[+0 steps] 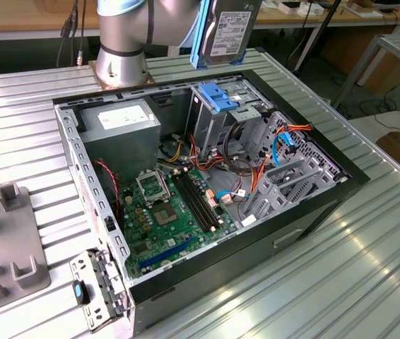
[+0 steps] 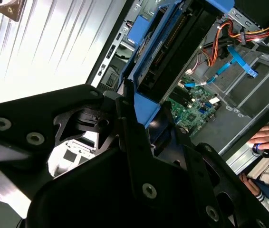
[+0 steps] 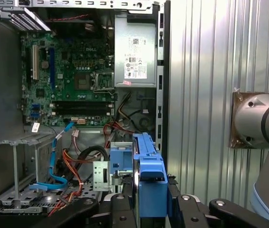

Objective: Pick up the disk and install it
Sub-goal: 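Pick up the disk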

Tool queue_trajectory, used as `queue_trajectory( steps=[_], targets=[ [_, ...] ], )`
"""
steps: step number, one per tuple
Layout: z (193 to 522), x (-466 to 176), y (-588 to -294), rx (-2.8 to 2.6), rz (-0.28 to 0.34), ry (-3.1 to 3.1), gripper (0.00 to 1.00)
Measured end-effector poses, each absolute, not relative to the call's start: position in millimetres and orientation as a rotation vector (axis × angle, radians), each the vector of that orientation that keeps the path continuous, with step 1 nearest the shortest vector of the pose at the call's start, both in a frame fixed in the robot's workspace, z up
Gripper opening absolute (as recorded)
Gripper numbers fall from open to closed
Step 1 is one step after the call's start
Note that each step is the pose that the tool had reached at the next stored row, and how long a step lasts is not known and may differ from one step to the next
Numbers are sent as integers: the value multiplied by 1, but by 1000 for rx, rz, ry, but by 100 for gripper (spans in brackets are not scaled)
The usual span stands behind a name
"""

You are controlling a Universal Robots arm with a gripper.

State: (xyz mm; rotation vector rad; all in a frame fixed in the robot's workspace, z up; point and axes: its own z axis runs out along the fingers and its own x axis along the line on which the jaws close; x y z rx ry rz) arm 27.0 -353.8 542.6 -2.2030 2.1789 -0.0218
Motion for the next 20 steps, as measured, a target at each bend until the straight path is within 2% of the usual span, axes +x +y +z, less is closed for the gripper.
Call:
queue_trajectory(
  steps=[5,12,20],
  targets=[
    [543,34,-362,-2203,-22,2179,37],
    [542,34,-388,-2203,-22,2179,37],
    [542,34,-431,-2203,-22,2179,37]
  ],
)
